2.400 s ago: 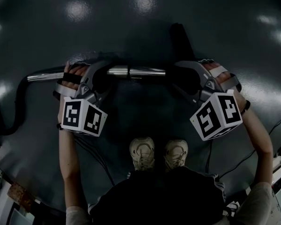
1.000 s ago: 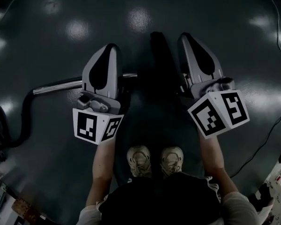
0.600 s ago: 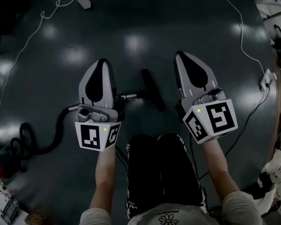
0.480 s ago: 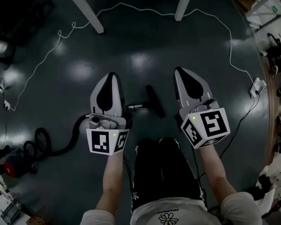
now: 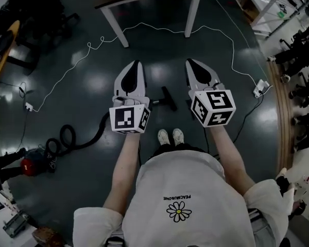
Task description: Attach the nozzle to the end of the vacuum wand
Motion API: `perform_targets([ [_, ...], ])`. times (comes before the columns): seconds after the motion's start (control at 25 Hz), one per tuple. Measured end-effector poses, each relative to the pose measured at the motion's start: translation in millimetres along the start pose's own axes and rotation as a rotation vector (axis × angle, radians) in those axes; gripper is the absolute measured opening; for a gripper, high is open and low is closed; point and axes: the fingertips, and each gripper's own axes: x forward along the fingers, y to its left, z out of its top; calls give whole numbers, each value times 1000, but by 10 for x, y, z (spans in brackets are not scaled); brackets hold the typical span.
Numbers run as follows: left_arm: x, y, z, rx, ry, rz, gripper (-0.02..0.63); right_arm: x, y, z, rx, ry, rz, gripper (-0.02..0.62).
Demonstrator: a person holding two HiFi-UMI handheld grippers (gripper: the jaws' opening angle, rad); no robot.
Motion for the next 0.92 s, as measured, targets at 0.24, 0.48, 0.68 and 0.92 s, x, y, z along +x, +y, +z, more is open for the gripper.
perform_targets([
  [0.24,-176,-234,153,18,-12,-21,0,-235,290,92,-39,-21,57,8],
  [0.48,-285,-298,266,32,-26,-27,0,-369,361,194,-37,-61,70,7],
  [0.68,-324,-381,410,42,-57,-31,0,-456,348,347,-42,-96,80,7],
  [0.92,-305,-484,466,54,-68,-37,0,-553,273,539,-62,-144,81,7],
])
